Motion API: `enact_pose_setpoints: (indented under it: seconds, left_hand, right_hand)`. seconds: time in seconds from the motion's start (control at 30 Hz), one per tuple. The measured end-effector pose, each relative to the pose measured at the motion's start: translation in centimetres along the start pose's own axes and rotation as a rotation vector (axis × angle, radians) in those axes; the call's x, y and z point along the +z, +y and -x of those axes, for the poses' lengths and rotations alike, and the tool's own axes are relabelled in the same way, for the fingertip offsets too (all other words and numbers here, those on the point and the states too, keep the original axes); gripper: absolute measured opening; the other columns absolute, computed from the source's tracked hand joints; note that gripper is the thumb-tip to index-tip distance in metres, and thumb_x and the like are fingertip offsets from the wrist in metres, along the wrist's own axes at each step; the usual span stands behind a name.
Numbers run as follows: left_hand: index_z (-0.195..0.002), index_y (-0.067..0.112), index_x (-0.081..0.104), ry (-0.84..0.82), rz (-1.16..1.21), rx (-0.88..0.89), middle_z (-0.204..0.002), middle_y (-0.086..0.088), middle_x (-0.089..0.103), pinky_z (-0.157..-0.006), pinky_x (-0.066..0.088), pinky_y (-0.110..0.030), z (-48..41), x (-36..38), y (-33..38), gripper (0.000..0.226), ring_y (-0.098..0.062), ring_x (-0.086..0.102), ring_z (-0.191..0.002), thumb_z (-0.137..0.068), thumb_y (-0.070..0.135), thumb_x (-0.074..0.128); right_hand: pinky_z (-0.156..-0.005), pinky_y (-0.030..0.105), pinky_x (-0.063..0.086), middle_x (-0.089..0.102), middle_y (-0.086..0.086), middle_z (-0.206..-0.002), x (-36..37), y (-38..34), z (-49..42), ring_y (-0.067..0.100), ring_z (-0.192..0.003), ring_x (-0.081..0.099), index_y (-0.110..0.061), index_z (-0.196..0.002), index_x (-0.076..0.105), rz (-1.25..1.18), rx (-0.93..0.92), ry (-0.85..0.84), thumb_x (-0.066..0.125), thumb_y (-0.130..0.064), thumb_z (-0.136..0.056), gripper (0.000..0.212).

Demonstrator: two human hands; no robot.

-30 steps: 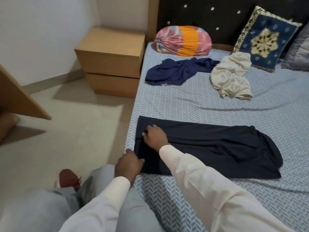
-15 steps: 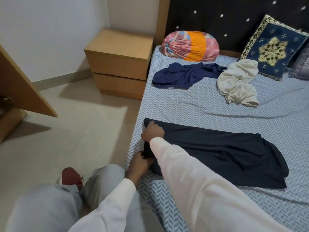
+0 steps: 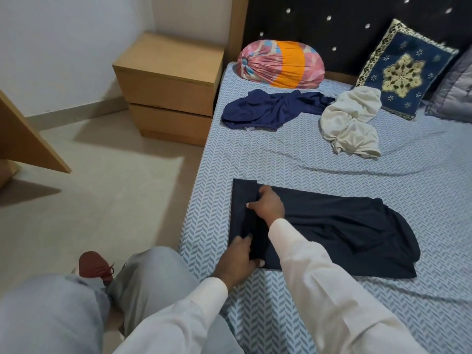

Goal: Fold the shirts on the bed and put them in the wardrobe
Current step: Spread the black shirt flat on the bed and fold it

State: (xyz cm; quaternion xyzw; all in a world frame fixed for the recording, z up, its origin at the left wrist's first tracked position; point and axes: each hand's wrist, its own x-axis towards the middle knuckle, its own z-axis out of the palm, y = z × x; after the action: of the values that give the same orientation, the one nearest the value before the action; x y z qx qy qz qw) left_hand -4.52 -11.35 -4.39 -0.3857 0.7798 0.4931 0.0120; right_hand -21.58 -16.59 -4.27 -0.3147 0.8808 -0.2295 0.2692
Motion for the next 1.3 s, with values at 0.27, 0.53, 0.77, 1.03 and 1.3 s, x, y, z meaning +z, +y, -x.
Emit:
enact_pose_setpoints:
  seconds: [0.27, 0.53, 0.77, 1.03, 1.3]
  left_hand:
    - [-0.122, 0.014, 0.043, 0.324, -0.154, -0.259, -0.120, -0.008, 0.052, -0.075, 0.046, -0.034, 0.1, -2.0, -1.5, 0.053, -0.029, 0.058, -0.104, -0.085, 0.044, 0.067]
    - [-0.125, 0.017, 0.058, 0.052, 0.274, -0.243, -0.122, -0.003, 0.066, -0.094, 0.051, -0.037, -0.1, -3.0, -1.9, 0.038, -0.020, 0.062, -0.106, -0.090, 0.029, 0.064]
    - [-0.084, 0.020, 0.062, 0.293, 0.286, -0.211, -0.087, 0.001, 0.067, -0.061, 0.043, -0.026, 3.7, -8.2, -3.3, 0.006, -0.015, 0.062, -0.078, -0.089, 0.017, 0.061]
    - [-0.081, 0.012, 0.058, 0.632, 0.017, -0.174, -0.067, -0.002, 0.060, -0.055, 0.039, -0.027, 8.3, -16.1, -4.6, 0.005, -0.021, 0.055, -0.065, -0.084, 0.015, 0.060]
    - [-0.102, 0.031, 0.068, 0.374, 0.135, 0.070, -0.074, 0.011, 0.056, -0.072, 0.052, -0.022, 6.4, -9.8, -1.0, 0.036, -0.005, 0.054, -0.064, -0.073, 0.011, 0.062]
  right_hand:
    - [-0.092, 0.042, 0.039, 0.051, 0.010, -0.124, 1.7, -1.7, 1.7, 0.031, -0.114, 0.044, -0.015, -0.118, 0.063, 0.606, -0.314, 0.223, 0.048, -0.036, -0.097, 0.033]
    - [-0.100, 0.042, 0.041, 0.042, 0.014, -0.148, 3.6, -4.1, 3.3, 0.032, -0.129, 0.048, 0.005, -0.153, 0.012, 0.621, -0.123, -0.121, 0.048, -0.058, -0.089, 0.097]
    - [-0.067, 0.036, 0.049, 0.059, 0.017, -0.123, 4.6, -11.2, 4.9, 0.033, -0.097, 0.063, -0.022, -0.156, 0.005, 0.576, -0.267, -0.230, 0.050, -0.021, -0.091, 0.079]
    - [-0.081, 0.035, 0.048, 0.050, 0.015, -0.133, 6.2, -20.4, 7.0, 0.031, -0.109, 0.058, -0.005, -0.115, 0.059, 0.432, -0.419, -0.261, 0.049, -0.019, -0.090, 0.030]
    - [-0.091, 0.046, 0.055, 0.049, 0.013, -0.134, 1.5, -7.9, 5.2, 0.030, -0.112, 0.059, -0.005, -0.148, 0.031, -0.139, -0.235, -0.318, 0.066, -0.011, -0.075, 0.080]
